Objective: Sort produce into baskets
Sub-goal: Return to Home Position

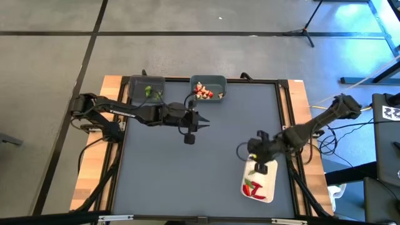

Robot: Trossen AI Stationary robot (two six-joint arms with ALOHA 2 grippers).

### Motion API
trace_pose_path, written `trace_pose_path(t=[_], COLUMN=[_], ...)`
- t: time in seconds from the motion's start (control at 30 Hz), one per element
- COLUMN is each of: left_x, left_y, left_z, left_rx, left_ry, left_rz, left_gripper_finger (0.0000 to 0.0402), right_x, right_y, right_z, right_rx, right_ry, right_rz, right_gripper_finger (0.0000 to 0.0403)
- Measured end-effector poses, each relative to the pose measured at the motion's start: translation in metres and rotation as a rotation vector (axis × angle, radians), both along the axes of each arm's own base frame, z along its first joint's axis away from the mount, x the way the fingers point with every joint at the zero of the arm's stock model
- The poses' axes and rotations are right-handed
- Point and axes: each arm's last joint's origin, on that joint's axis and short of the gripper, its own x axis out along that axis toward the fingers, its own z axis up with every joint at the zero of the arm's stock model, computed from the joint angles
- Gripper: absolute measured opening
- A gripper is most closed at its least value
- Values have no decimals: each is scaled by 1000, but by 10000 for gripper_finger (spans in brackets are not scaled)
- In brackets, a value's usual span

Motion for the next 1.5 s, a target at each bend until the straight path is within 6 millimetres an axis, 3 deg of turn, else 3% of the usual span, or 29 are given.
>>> trace_pose_path(t=[0.2, 0.33, 0.57, 0.77, 0.93, 1.27, 1.5], left_x=[-8, -10, -12, -13, -29, -98, -139], left_y=[10, 19, 30, 32, 34, 30, 23], left_z=[7, 6, 8, 6, -9, -15, -22], left_rx=[-85, -133, -165, -175, -217, -261, -273], left_ry=[10, 21, 13, 14, -24, -225, -295], left_rz=[-86, -131, -97, -89, -61, -6, 46], left_gripper_finger=[26, 4, 6, 4, 2, 2, 4], right_x=[6, 6, -3, -19, -32, -59, -69], right_y=[-38, -67, -116, -147, -155, -150, -148], right_z=[16, 14, -4, -24, -37, -37, -50], right_rx=[-20, -12, 21, -16, -26, -63, -57], right_ry=[-312, -471, -696, -780, -823, -1011, -1024], right_rz=[79, 114, 131, 16, 0, -61, -155], right_gripper_finger=[52, 8, 16, 3, 12, 14, 14])
